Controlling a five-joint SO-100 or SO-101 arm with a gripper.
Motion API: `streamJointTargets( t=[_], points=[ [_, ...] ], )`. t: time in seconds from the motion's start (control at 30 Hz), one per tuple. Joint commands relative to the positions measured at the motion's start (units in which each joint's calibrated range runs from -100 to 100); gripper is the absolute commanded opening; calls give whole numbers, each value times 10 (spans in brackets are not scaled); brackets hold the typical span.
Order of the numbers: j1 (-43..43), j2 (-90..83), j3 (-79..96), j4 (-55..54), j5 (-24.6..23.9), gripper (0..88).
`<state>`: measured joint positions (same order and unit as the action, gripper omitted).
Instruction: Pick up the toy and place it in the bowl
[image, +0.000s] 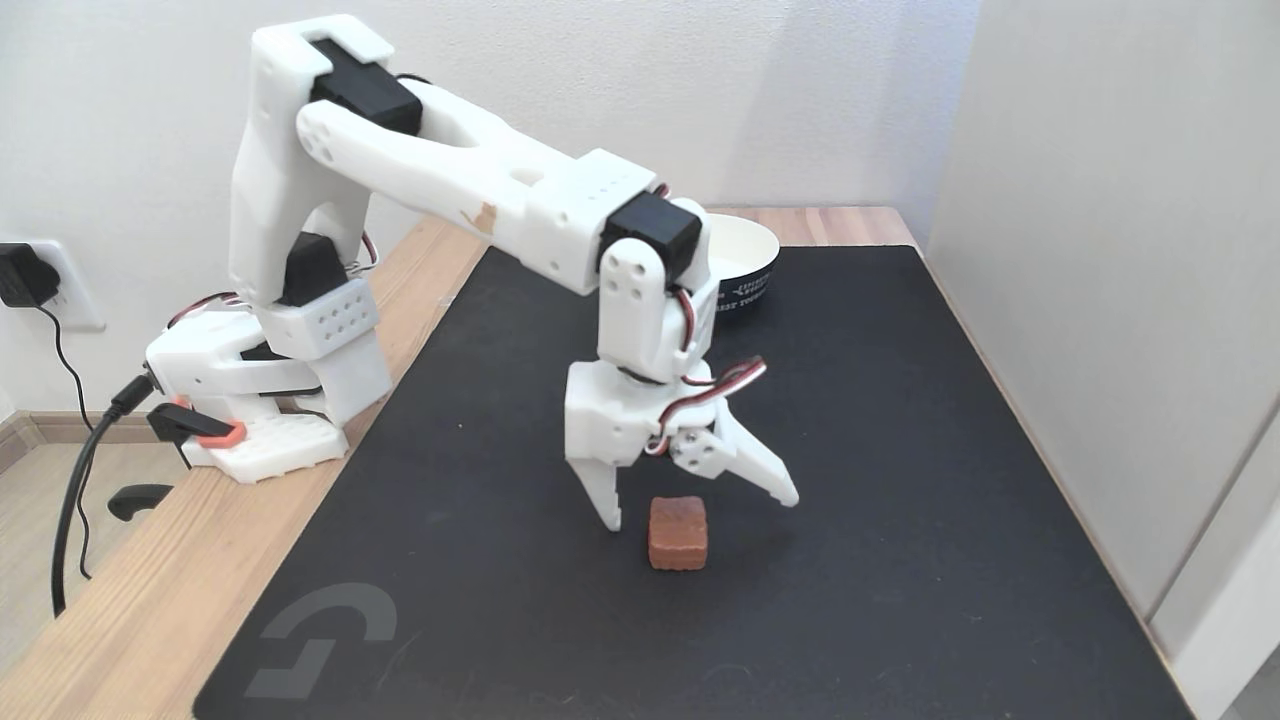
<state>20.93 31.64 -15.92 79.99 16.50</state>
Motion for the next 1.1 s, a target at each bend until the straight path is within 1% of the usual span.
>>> streamJointTargets(
  t=[0.0,0.1,0.33,0.53,0.87,0.9,0.93,1.07],
  points=[
    [-1,21,-28,-1,18,510],
    [3,32,-39,1,29,510],
    [8,45,-41,1,25,509],
    [29,40,-41,2,24,509],
    [32,46,-39,2,24,500],
    [32,46,-38,2,24,475],
    [32,46,-38,2,24,385],
    [31,46,-39,2,23,164]
  ],
)
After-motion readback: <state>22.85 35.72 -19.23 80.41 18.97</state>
